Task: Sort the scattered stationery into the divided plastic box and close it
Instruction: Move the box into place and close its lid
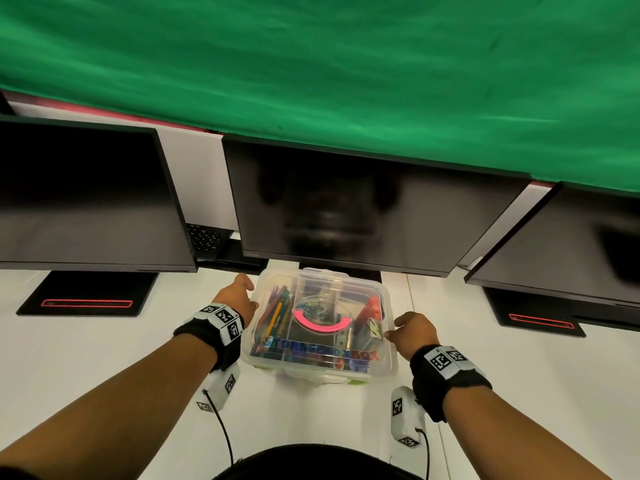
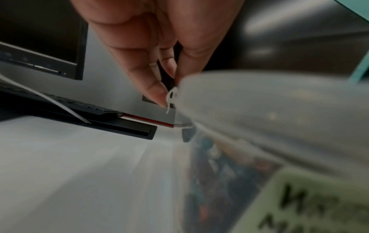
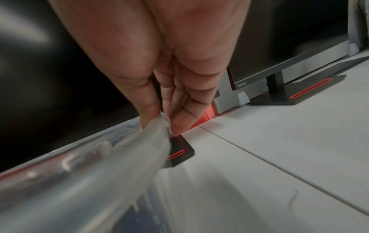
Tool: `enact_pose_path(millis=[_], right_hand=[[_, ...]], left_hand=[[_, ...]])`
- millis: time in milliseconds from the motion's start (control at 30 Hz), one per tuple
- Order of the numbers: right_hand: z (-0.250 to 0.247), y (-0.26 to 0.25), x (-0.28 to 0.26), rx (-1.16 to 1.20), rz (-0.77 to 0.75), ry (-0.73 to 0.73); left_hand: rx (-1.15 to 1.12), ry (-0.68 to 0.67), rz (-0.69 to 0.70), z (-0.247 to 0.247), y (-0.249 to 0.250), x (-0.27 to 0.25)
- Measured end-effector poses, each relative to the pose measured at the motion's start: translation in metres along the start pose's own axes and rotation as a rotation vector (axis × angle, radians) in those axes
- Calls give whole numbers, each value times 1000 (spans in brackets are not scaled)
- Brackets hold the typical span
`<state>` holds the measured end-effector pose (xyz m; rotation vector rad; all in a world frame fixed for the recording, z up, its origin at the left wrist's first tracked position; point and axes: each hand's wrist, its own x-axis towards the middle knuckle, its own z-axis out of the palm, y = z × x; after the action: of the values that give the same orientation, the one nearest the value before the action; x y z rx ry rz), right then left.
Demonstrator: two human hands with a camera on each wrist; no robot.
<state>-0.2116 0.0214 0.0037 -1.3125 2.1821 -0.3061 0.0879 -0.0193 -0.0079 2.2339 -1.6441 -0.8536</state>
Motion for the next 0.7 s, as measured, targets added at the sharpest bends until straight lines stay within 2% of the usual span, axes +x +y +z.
enact_pose_path(millis=[67, 133, 200, 267, 400, 567, 700], right_hand=[[-5, -5, 0, -84, -19, -30], [-10, -14, 5, -115, -45, -16], [-12, -27, 10, -106, -99, 19], [-8, -43, 13, -124, -195, 1], [9, -73, 19, -448, -408, -184], [14, -93, 32, -612, -372, -340], [15, -103, 42, -727, -349, -348]], left_hand=[[67, 35, 135, 5, 0, -7], [132, 55, 344, 8, 4, -19], [252, -47, 555, 13, 9, -33], [415, -182, 682, 18, 14, -43], [639, -240, 737, 31, 18, -53], [697, -227, 709, 35, 18, -52], [726, -211, 707, 38, 18, -56]])
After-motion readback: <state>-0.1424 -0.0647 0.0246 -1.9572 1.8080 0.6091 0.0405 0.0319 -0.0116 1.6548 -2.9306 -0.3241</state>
